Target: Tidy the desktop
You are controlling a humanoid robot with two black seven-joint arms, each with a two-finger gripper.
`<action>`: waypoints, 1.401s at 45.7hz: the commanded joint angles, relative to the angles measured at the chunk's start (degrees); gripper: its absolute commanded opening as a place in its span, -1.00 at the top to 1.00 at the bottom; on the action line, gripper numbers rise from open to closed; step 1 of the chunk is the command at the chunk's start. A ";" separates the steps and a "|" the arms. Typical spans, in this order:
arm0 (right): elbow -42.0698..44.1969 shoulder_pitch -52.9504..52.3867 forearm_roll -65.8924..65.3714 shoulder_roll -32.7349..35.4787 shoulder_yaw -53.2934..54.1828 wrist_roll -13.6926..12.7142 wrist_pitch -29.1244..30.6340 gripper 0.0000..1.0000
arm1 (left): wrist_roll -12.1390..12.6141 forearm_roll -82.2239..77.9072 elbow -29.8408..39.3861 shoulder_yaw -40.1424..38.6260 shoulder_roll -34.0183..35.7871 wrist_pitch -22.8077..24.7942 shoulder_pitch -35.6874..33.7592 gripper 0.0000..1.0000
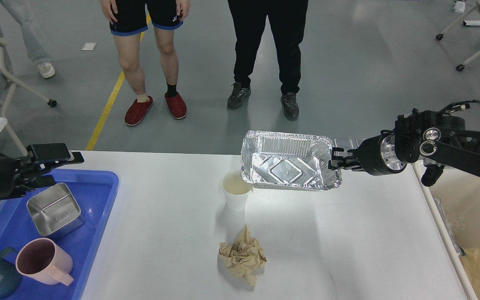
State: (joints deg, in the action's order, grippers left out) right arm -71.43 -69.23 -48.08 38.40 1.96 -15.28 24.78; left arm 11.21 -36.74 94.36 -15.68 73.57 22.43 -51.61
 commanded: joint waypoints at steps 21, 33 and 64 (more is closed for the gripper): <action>-0.02 0.41 0.00 0.09 0.15 0.08 0.00 1.00 | 3.91 -1.50 -33.97 11.37 -45.00 -0.45 -12.63 -0.90; -0.11 1.20 0.00 0.18 0.24 0.17 0.00 1.00 | 3.73 -1.50 -42.77 13.48 -57.84 -0.63 -11.84 -0.86; -0.20 1.65 -0.09 0.45 0.33 0.17 -0.09 1.00 | 2.85 -1.50 -52.70 16.21 -65.40 -1.68 -9.74 -0.48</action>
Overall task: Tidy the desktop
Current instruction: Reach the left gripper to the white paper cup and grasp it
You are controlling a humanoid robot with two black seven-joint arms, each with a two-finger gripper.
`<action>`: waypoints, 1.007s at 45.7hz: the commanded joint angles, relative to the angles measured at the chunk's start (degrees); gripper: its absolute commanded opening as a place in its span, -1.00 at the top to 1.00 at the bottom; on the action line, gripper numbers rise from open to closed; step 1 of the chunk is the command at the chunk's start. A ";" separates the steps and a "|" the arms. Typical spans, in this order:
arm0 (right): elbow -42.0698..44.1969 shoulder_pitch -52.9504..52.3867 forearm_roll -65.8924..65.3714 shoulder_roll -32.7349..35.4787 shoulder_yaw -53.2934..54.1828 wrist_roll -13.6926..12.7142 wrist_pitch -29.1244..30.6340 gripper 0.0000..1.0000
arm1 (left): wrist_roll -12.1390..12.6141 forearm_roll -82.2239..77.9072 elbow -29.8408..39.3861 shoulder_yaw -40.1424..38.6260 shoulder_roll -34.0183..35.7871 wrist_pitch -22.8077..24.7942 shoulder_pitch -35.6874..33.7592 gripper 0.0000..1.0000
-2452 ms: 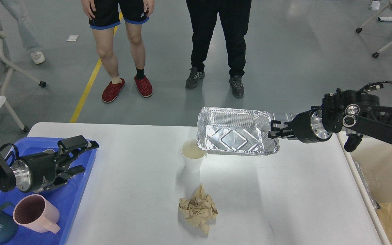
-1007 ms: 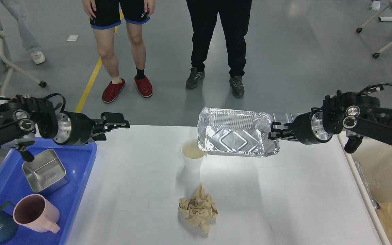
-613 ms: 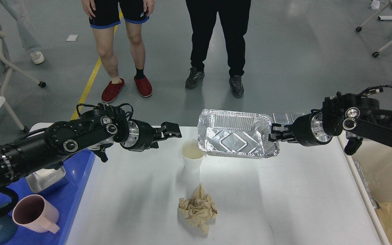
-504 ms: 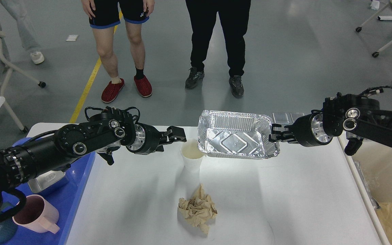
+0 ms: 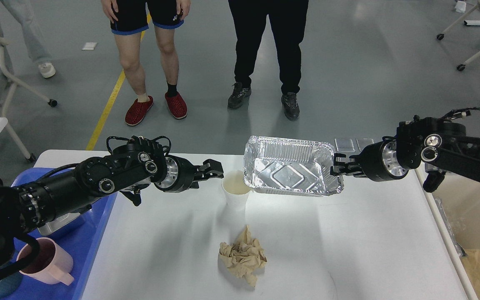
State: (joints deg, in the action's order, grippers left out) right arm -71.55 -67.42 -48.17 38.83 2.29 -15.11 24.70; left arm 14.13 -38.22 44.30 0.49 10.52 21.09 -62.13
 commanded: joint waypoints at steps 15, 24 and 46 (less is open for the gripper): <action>-0.17 0.01 0.00 0.28 -0.01 -0.01 0.00 1.00 | -0.95 -0.01 -7.20 -0.05 -6.74 -1.23 1.75 -0.44; -0.26 0.10 0.00 0.63 -0.01 -0.01 0.00 1.00 | -2.09 0.08 -12.48 -0.05 -9.64 -1.23 2.81 -0.40; -0.52 0.62 0.00 0.99 0.08 0.08 -0.09 1.00 | -1.92 0.08 -16.96 -0.05 -13.77 -2.02 3.95 0.44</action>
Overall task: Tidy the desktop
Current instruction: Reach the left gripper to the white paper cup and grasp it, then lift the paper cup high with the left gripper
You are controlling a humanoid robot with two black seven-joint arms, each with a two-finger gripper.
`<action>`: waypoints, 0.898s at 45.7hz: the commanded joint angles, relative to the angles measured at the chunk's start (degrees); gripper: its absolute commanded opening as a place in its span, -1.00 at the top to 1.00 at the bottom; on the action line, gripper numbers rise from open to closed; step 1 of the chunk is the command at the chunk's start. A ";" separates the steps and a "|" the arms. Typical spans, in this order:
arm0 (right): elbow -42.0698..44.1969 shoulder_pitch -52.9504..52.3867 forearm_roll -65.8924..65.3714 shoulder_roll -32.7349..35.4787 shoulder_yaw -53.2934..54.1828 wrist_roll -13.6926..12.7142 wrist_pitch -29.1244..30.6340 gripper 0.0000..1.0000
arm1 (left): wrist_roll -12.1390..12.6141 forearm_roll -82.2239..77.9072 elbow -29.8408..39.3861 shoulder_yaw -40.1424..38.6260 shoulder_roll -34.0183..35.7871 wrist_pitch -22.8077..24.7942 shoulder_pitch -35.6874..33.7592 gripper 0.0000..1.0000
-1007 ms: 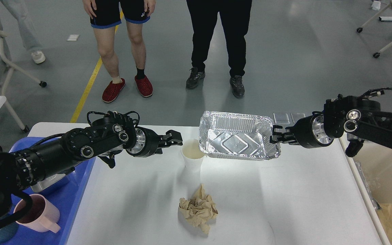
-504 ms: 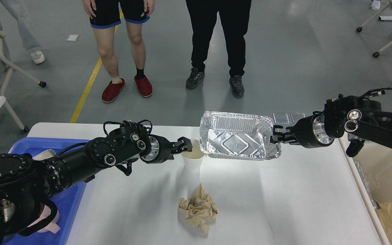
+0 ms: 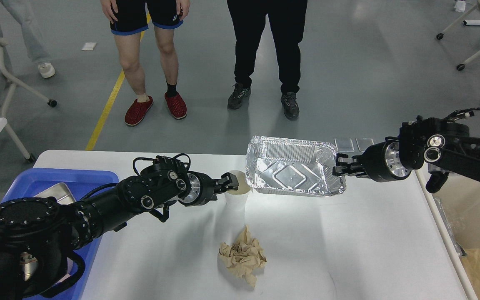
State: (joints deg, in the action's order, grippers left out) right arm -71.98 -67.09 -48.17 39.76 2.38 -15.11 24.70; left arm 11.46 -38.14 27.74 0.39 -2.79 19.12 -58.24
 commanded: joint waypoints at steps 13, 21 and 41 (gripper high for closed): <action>-0.17 0.74 0.00 0.05 -0.01 0.08 -0.35 1.00 | 3.40 0.08 -0.58 -0.22 -0.37 0.48 0.14 0.94; -0.18 0.74 0.00 0.05 -0.01 0.08 -0.35 1.00 | 3.66 0.00 -0.50 0.13 -0.37 0.74 -0.30 1.00; -0.18 0.74 0.00 0.40 -0.01 0.08 -0.35 1.00 | 13.06 0.52 3.54 -0.13 4.98 5.13 -5.83 1.00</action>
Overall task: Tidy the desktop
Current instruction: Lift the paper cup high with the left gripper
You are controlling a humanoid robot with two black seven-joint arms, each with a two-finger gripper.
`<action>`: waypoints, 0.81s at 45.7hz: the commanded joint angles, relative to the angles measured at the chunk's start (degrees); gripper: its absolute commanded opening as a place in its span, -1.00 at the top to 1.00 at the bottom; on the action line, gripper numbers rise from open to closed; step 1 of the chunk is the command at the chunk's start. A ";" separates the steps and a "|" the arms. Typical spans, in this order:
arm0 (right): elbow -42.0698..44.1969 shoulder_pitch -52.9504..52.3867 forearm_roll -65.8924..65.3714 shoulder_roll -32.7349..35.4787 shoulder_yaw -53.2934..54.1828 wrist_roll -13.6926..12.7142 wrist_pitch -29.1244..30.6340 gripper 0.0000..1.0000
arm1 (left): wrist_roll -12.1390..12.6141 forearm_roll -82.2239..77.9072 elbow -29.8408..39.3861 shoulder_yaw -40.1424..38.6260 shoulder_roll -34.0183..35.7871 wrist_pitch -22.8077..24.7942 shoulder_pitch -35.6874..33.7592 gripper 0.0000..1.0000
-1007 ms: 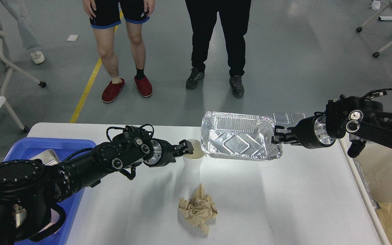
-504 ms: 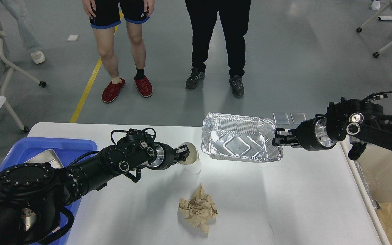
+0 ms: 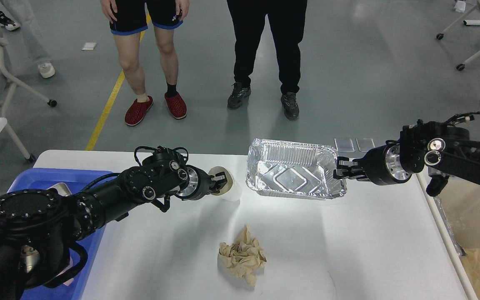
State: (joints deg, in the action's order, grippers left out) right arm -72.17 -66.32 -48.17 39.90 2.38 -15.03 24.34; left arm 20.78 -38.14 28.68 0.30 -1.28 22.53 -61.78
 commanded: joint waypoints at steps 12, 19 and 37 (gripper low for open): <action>-0.08 0.05 0.00 0.79 0.00 0.00 0.00 1.00 | 6.55 1.31 22.27 0.23 20.77 2.34 -8.88 1.00; -0.08 0.05 0.00 0.35 0.00 0.00 0.00 1.00 | 6.73 2.72 35.81 0.58 30.71 3.39 -13.53 0.99; -0.08 0.05 0.00 0.44 0.00 0.00 0.00 1.00 | 7.52 15.20 45.23 12.36 42.14 9.98 -34.18 0.97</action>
State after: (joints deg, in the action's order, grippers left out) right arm -72.25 -66.26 -48.16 40.17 2.38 -15.03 24.34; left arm 28.29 -25.61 72.22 9.93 38.86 30.77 -89.73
